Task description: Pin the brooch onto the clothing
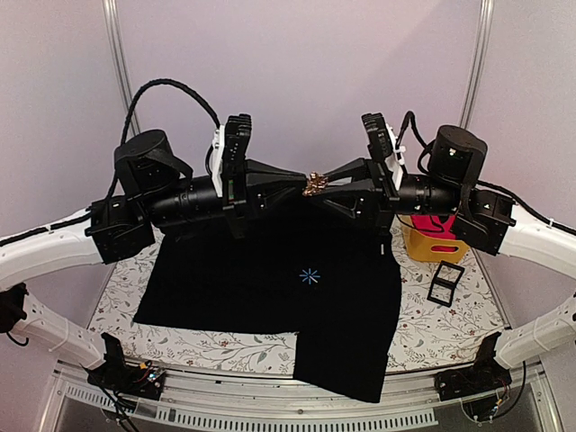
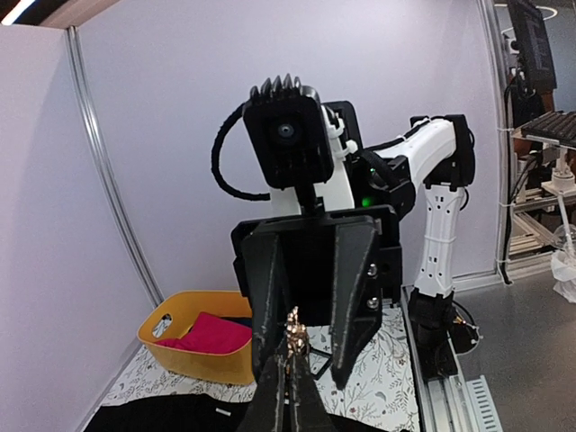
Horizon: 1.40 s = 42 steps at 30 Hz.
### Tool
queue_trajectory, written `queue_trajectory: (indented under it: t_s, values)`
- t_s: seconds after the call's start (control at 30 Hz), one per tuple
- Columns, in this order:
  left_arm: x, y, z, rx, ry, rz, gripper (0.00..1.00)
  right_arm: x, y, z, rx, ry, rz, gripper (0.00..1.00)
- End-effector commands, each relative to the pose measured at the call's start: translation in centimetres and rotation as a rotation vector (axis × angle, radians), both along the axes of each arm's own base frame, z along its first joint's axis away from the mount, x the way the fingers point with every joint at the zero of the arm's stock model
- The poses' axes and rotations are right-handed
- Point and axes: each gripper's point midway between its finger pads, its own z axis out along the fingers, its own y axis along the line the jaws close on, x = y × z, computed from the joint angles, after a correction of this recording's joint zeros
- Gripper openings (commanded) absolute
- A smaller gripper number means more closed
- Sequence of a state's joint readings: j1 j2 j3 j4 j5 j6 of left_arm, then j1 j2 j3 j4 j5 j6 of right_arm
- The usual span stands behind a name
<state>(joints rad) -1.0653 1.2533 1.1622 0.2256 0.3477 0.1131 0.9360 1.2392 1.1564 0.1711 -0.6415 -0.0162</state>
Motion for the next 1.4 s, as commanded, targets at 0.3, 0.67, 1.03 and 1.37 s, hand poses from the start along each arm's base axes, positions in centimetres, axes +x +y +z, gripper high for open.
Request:
queue_trajectory:
  t_s: [0.3, 0.67, 1.03, 1.37]
  values:
    - [1.4, 1.1, -3.2, 0.294, -0.029, 0.125, 0.0, 2.1, -2.8, -3.5, -0.344, -0.062, -0.208, 0.6]
    - [1.8, 0.8, -4.6, 0.393, -0.023, 0.124, 0.0, 3.6, -0.3, -5.3, -0.541, -0.052, -0.143, 0.33]
    - [1.8, 0.4, -5.3, 0.415, -0.021, 0.113, 0.0, 2.7, 0.1, -5.1, -0.514, -0.053, -0.084, 0.17]
    - [1.6, 0.3, -5.1, 0.403, -0.016, 0.098, 0.0, 2.0, 0.6, -4.6, -0.484, -0.05, -0.035, 0.0]
